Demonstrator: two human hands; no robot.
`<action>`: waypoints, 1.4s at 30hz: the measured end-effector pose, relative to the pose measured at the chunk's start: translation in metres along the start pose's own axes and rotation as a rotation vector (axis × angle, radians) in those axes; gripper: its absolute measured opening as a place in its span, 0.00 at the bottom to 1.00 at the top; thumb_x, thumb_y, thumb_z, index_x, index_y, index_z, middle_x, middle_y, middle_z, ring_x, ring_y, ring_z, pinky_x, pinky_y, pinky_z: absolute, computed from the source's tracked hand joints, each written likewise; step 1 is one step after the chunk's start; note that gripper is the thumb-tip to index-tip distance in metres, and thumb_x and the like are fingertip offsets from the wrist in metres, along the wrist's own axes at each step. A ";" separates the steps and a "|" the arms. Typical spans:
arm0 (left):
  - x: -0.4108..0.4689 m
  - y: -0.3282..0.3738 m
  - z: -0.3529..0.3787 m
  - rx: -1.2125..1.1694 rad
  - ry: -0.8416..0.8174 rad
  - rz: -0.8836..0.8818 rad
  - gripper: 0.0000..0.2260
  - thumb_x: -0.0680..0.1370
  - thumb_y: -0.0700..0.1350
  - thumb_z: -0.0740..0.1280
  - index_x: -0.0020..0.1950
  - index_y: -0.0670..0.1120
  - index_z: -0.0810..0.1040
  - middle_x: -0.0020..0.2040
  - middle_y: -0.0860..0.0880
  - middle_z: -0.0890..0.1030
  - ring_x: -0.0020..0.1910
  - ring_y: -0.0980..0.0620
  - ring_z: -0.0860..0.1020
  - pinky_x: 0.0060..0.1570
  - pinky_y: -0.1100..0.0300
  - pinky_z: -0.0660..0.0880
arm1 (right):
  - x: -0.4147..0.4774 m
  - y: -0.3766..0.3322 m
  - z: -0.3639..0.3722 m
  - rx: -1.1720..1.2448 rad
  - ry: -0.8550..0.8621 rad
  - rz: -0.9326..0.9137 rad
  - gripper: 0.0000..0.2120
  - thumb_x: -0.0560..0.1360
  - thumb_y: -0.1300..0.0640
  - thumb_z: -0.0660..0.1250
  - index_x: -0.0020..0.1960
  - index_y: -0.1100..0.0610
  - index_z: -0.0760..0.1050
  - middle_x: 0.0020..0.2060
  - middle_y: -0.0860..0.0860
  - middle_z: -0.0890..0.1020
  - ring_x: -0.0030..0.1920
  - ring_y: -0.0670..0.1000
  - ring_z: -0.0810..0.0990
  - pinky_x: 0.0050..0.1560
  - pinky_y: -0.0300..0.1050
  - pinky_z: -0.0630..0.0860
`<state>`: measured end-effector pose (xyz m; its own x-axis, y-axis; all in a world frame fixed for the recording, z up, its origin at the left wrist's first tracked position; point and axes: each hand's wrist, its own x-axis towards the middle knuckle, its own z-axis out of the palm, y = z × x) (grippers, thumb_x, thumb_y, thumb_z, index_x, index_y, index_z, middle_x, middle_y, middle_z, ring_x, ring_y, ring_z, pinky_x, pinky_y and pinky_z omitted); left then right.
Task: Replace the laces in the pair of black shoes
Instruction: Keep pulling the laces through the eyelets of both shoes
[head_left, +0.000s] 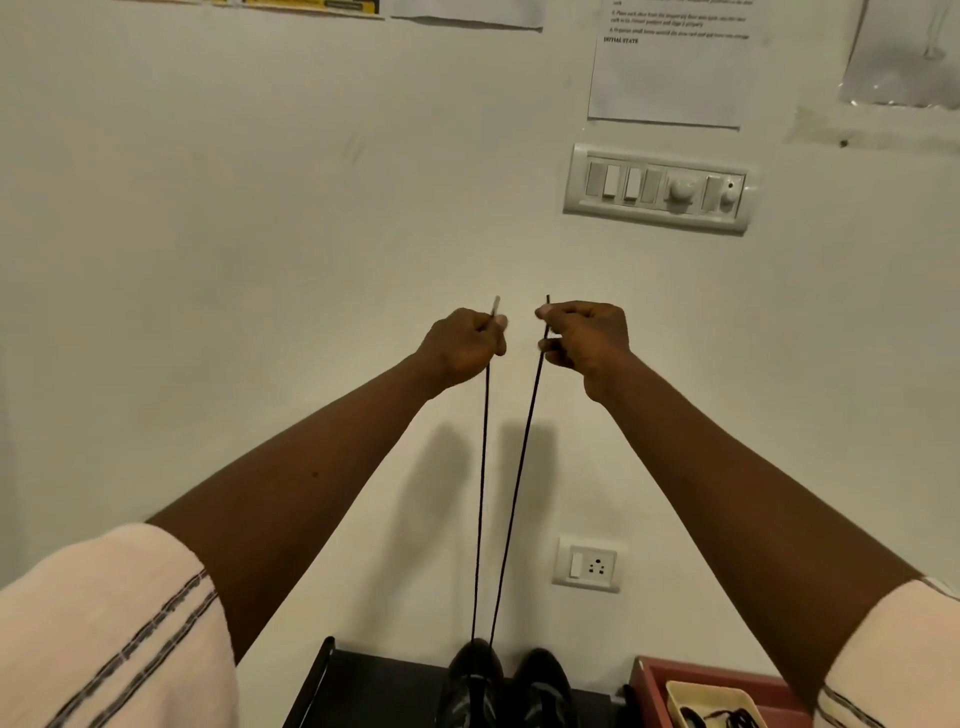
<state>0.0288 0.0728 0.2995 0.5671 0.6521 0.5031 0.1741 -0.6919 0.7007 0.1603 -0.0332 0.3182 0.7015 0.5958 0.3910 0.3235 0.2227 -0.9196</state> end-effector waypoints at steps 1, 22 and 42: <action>-0.006 -0.004 0.000 -0.132 0.019 -0.053 0.20 0.86 0.52 0.59 0.37 0.49 0.79 0.39 0.52 0.80 0.39 0.52 0.79 0.41 0.59 0.71 | -0.003 0.003 -0.002 0.047 0.051 0.041 0.04 0.78 0.60 0.74 0.49 0.61 0.84 0.39 0.54 0.82 0.31 0.52 0.81 0.32 0.42 0.79; -0.167 -0.203 0.078 0.030 -0.032 -0.404 0.12 0.81 0.54 0.70 0.51 0.47 0.87 0.43 0.49 0.85 0.47 0.48 0.82 0.45 0.57 0.72 | -0.139 0.270 -0.051 -0.280 0.096 0.375 0.09 0.79 0.60 0.70 0.58 0.56 0.83 0.49 0.54 0.86 0.49 0.57 0.86 0.56 0.57 0.84; -0.228 -0.340 0.250 0.082 -0.341 -0.358 0.09 0.81 0.46 0.69 0.59 0.51 0.87 0.49 0.57 0.86 0.42 0.64 0.81 0.45 0.73 0.74 | -0.166 0.440 0.007 -0.746 -0.495 0.410 0.21 0.81 0.60 0.63 0.74 0.54 0.74 0.57 0.53 0.84 0.52 0.51 0.83 0.54 0.50 0.82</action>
<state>0.0414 0.0820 -0.1795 0.6891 0.7238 0.0347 0.4606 -0.4745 0.7501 0.1816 -0.0283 -0.1521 0.5583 0.8121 -0.1694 0.5517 -0.5159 -0.6554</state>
